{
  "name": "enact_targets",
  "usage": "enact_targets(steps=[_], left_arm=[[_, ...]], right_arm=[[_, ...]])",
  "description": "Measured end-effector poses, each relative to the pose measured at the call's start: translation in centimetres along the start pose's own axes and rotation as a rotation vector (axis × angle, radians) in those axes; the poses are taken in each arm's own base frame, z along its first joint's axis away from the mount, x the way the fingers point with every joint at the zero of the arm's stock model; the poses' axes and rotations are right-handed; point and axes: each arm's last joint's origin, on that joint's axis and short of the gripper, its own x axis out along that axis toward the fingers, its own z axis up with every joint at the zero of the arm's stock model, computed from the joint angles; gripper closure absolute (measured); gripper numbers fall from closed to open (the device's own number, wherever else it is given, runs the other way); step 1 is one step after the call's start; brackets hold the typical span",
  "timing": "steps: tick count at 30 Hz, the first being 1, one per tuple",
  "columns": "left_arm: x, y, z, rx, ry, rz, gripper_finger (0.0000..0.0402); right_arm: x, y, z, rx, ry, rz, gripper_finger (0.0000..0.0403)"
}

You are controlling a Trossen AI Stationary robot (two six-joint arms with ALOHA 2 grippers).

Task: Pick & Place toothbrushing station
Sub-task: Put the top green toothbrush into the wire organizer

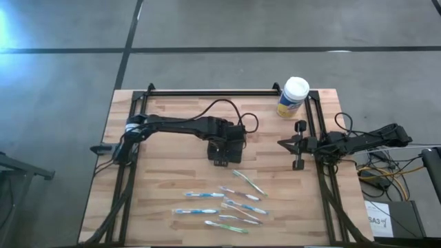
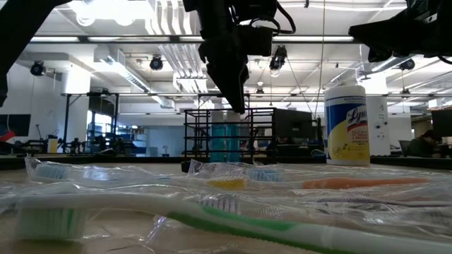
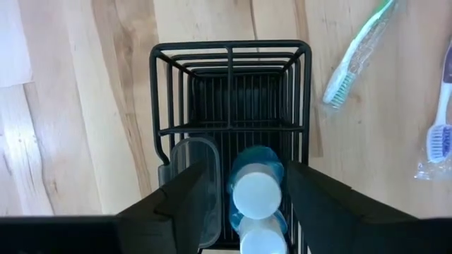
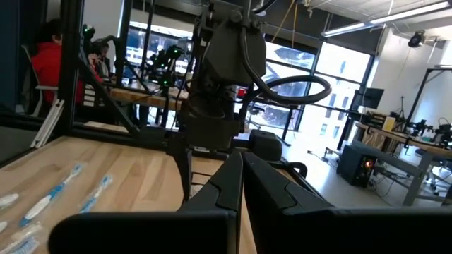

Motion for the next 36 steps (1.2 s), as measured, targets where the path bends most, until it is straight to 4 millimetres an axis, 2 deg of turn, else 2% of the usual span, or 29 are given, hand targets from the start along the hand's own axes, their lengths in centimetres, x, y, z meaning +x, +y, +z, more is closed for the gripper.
enact_targets(steps=[5, 9, 13, 16, 20, 23, 27, 32, 36], left_arm=[[-1.2, 0.1, 0.2, -0.001, -0.027, 0.002, 0.0201], [-3.5, 0.2, 0.3, -0.005, -0.041, 0.004, 0.02], [-7.7, 0.0, -0.4, 0.0, -0.01, -0.004, 0.0201], [-11.6, -0.3, -1.6, 0.004, -0.066, 0.003, 0.021], [-16.8, -0.6, -4.4, -0.032, -0.211, 0.021, 0.0241], [-19.1, -0.9, -7.1, -0.076, -0.327, 0.034, 0.0277], [-19.9, -1.6, -11.1, -0.132, -0.489, 0.042, 0.0332], [-18.5, -2.6, -16.6, -0.153, -0.684, 0.06, 0.0392], [-16.8, -3.4, -20.7, -0.155, -0.855, 0.08, 0.0392]], right_arm=[[0.0, 0.0, 0.0, 0.0, 0.0, 0.0, 0.0392], [0.0, 0.0, 0.0, 0.0, 0.0, 0.0, 0.0392], [0.0, 0.0, 0.0, -0.001, 0.002, -0.001, 0.0392], [0.0, 0.0, -0.1, -0.003, 0.006, -0.001, 0.0392], [0.0, 0.0, 0.0, -0.003, 0.005, -0.001, 0.0392], [0.0, 0.0, 0.0, -0.004, 0.005, -0.001, 0.0392], [0.0, 0.0, 0.0, -0.005, 0.005, -0.001, 0.0392], [0.0, 0.0, 0.0, -0.005, 0.004, -0.001, 0.0392], [0.0, 0.0, 0.0, -0.006, 0.003, -0.001, 0.0392]])
